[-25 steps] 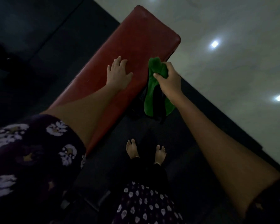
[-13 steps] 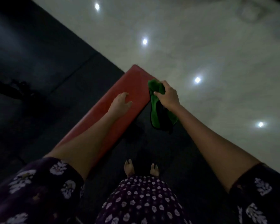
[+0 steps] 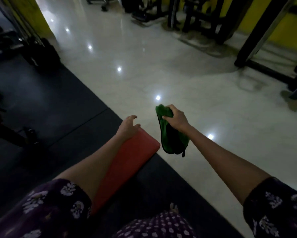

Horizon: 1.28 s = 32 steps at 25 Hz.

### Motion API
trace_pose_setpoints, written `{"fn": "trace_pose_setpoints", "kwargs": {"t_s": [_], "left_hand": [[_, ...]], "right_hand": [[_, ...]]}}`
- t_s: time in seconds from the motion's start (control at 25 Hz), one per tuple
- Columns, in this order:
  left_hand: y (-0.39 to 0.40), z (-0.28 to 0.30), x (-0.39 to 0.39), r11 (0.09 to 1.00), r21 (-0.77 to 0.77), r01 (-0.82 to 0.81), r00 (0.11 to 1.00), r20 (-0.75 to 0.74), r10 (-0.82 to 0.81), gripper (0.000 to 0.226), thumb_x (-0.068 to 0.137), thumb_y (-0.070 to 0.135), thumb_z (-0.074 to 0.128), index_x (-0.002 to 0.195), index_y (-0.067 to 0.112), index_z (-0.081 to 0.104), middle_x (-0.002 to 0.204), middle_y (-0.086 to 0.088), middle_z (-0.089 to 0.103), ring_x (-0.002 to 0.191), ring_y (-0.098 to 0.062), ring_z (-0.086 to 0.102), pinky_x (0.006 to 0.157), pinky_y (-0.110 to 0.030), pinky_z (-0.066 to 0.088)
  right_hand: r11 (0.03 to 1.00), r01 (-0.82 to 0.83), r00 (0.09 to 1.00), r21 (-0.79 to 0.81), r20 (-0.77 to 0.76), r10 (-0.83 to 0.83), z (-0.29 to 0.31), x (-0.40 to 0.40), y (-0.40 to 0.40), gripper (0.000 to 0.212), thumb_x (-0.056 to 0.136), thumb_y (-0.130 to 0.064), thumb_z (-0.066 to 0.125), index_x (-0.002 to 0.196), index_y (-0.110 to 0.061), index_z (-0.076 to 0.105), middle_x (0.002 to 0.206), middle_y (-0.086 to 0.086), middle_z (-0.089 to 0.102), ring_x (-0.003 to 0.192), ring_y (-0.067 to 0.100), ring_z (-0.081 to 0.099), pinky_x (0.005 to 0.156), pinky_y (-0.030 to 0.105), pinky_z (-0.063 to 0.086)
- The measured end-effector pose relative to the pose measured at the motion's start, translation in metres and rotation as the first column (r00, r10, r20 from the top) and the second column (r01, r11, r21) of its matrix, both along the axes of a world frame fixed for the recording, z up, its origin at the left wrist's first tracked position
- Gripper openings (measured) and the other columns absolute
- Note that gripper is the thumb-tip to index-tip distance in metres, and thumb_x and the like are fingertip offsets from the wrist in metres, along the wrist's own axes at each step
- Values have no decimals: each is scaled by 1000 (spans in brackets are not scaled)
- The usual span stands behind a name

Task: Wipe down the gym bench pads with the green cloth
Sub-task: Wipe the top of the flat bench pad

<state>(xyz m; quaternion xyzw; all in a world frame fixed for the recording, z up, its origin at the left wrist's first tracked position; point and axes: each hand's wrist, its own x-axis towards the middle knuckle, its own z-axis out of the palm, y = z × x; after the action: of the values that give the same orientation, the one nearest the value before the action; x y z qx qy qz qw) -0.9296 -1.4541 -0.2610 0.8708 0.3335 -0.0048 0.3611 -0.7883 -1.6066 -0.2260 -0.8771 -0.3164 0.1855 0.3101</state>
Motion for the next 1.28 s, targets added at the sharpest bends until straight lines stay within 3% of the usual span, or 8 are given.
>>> {"fn": "trace_pose_setpoints", "kwargs": {"t_s": [0.32, 0.76, 0.96, 1.08, 1.28], "left_hand": [[7, 21, 101, 965, 22, -262, 964, 58, 260, 48, 94, 22, 54, 138, 7, 40, 143, -12, 42, 130, -27, 40, 105, -37, 33], [132, 29, 189, 827, -54, -560, 821, 94, 563, 48, 93, 21, 57, 137, 7, 43, 140, -13, 45, 130, -26, 41, 106, -34, 35], [184, 44, 204, 732, -59, -679, 722, 126, 680, 49, 93, 22, 56, 137, 7, 42, 140, -11, 45, 128, -24, 43, 103, -33, 37], [217, 44, 203, 675, -37, -737, 669, 101, 736, 49, 94, 23, 55, 139, 9, 40, 142, -10, 43, 129, -24, 42, 104, -34, 37], [279, 39, 198, 506, -34, -862, 500, 109, 859, 48, 94, 23, 54, 137, 9, 42, 142, -8, 43, 130, -23, 41, 104, -33, 36]], "right_hand": [[955, -294, 954, -36, 46, 296, 30, 131, 47, 40, 86, -23, 64, 123, -13, 50, 118, 13, 60, 107, 29, 56, 85, 32, 45], [806, -590, 803, -45, 70, 592, 45, 233, 238, 47, 88, -23, 63, 131, -17, 46, 124, 11, 58, 112, 29, 56, 93, 36, 46], [712, -702, 709, -16, 68, 701, 55, 252, 325, 48, 87, -21, 64, 132, -17, 46, 124, 11, 58, 112, 28, 56, 93, 38, 47], [653, -757, 654, 23, 39, 756, 53, 255, 373, 46, 88, -19, 64, 130, -17, 47, 122, 11, 58, 109, 26, 56, 88, 32, 46], [495, -869, 495, 19, 47, 868, 46, 261, 467, 44, 88, -20, 63, 129, -19, 48, 117, 12, 59, 99, 23, 55, 77, 26, 42]]}}
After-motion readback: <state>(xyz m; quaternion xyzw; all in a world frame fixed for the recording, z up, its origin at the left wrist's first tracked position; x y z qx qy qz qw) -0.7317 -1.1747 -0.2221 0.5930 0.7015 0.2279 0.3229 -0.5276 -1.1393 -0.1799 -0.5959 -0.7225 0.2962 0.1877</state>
